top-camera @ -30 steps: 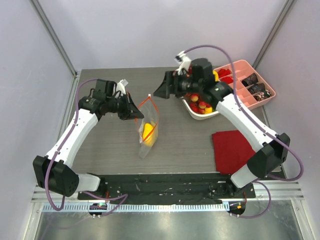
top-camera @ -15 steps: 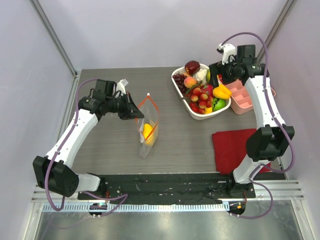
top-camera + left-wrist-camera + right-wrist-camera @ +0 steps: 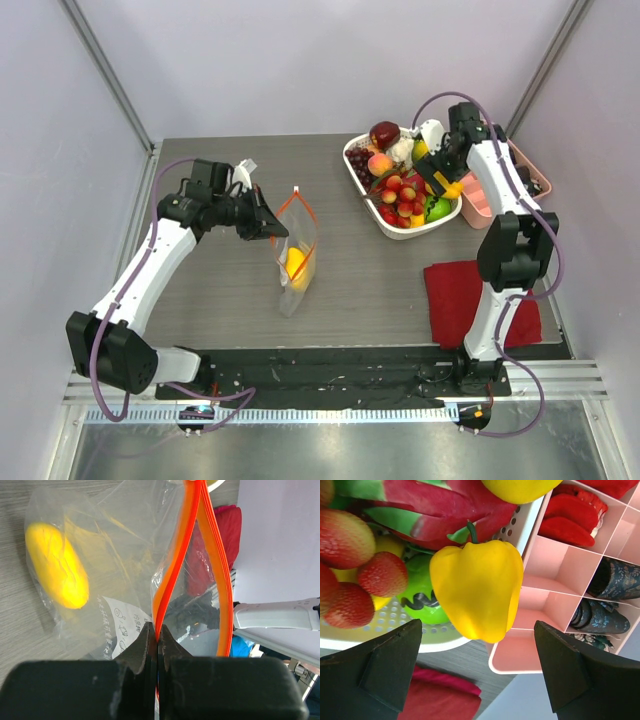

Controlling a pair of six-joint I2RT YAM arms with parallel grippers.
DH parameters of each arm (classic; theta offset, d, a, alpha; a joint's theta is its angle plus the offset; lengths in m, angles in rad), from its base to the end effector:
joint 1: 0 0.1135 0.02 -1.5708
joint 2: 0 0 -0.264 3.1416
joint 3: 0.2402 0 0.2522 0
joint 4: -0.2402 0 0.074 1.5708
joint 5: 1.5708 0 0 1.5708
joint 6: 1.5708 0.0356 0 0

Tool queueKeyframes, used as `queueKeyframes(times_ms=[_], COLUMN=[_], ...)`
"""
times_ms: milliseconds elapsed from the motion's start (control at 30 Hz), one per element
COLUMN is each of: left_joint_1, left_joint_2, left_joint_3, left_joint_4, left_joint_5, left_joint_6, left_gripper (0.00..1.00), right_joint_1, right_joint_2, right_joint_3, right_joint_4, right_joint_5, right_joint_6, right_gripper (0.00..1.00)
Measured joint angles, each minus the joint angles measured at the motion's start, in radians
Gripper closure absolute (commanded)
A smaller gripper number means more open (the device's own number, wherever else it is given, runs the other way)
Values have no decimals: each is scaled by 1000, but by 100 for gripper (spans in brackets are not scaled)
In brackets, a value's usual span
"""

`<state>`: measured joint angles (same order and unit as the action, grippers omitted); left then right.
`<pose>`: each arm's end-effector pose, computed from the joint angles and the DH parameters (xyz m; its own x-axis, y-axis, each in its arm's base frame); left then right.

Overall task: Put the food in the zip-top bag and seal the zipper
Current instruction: Pick up the fake fruit from the bin.

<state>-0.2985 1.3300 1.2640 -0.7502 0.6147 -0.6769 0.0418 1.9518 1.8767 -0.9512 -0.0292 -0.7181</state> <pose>0.2578 -0.1008 0.3385 -0.9298 -0.2493 -0.2708 0.0455 0.6523 -0.7566 0.4233 0.0187 0.3063 -0.6062 -0.6836 -0.4065 -0.6051 0.7281 -0.3220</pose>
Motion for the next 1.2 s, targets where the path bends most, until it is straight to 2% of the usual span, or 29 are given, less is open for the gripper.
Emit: queueKeyframes(times_ms=[433,533,567,633,667,733,767,833,1067,1200], left_joint_1=[0,0,0,0,0,0,0,0,0,0], left_joint_2=[0,0,0,0,0,0,0,0,0,0], left_joint_3=[-4,-5,-5,-4,-4,-4,-4,-4,-4,-4], left_joint_4=[7,7,7,7,7,7,7,6,6,6], left_joint_5=[8,8,8,8,8,8,8,8,8,8], left_joint_6=[3,4,4,4,5,6,8,8,11,12], left_gripper=[100,100,100,100,100,100,100,100,100,100], right_joint_1=[27,28,28,29,29,29,28,28,21,15], right_joint_2=[88,93,94,95,95,95,95,95,70,54], right_joint_3=[5,5,5,5,5,5,5,5,16,115], right_joint_4=[26,34,36,41,41,42,42,42,10,-61], right_joint_5=[92,98,100,101,101,103,103,102,79,21], right_joint_6=[-68,-76,-79,-85,-86,-90,-90,-90,-80,-34], right_gripper=[5,12,19,27,36,43,50,55,61,63])
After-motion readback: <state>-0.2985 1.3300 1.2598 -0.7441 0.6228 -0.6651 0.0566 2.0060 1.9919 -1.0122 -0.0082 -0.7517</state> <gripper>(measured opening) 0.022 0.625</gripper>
